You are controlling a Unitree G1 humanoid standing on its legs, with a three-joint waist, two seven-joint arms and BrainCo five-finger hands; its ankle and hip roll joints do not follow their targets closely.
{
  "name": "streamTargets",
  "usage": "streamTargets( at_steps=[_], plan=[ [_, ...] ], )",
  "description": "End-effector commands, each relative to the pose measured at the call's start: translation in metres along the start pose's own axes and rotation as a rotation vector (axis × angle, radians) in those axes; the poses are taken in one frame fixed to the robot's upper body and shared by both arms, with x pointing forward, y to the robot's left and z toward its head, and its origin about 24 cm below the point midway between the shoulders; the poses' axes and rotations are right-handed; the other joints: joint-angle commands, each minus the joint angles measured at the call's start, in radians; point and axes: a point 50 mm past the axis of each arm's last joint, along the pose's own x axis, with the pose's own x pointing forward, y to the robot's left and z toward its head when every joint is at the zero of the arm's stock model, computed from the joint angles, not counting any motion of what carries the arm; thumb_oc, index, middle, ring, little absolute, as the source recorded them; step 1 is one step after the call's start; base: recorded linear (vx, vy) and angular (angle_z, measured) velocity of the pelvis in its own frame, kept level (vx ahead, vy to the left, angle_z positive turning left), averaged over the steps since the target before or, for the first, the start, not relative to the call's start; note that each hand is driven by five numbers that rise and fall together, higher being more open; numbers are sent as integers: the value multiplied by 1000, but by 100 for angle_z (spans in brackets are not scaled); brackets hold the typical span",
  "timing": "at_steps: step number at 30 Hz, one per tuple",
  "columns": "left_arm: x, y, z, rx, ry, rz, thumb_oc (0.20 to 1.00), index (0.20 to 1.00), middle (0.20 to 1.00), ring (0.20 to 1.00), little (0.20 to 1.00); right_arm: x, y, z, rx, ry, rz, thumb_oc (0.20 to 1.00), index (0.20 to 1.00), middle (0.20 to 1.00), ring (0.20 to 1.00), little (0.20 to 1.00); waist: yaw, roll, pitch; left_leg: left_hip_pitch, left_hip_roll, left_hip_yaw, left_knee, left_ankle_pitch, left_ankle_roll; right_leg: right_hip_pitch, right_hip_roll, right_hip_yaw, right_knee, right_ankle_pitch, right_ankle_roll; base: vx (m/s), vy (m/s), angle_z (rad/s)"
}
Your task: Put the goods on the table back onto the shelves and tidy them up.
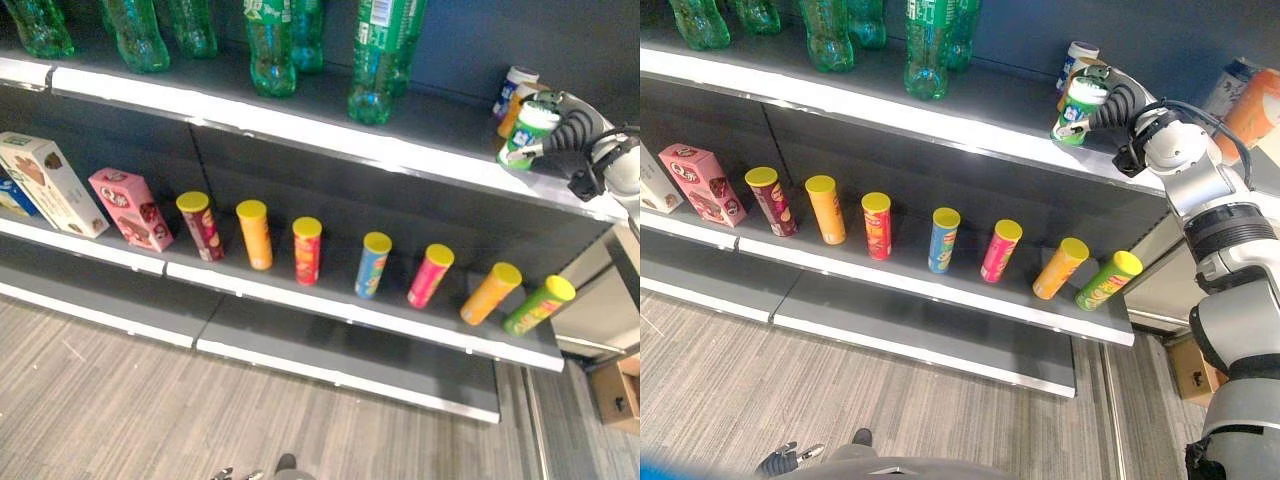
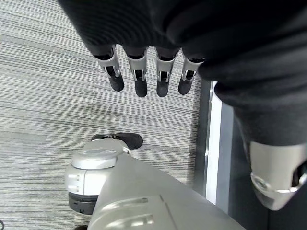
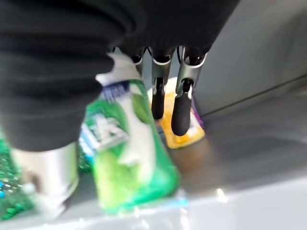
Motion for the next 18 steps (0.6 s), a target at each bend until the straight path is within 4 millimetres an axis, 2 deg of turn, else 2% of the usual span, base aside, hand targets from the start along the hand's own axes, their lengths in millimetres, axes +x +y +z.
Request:
streamTargets(
  at_steps=[1, 18],
  plan=[
    [6, 17, 23, 29, -51, 29, 1000, 1000, 1000, 1000, 1000, 1, -34, 15, -113, -19, -65, 1000, 1000, 1000, 1000, 1000, 23, -13, 24, 51, 51, 94, 3, -52, -61, 45, 4, -68, 19, -79, -11, 0, 0, 0],
    [6, 19, 24, 24, -51, 36, 1000, 1000, 1000, 1000, 1000, 0, -38, 16, -110, -26, -94, 1000, 1000, 1000, 1000, 1000, 18, -14, 22, 57, 50, 96, 3, -57, -58, 49, 4, -67, 19, -80, -11, 0, 0, 0]
  ],
)
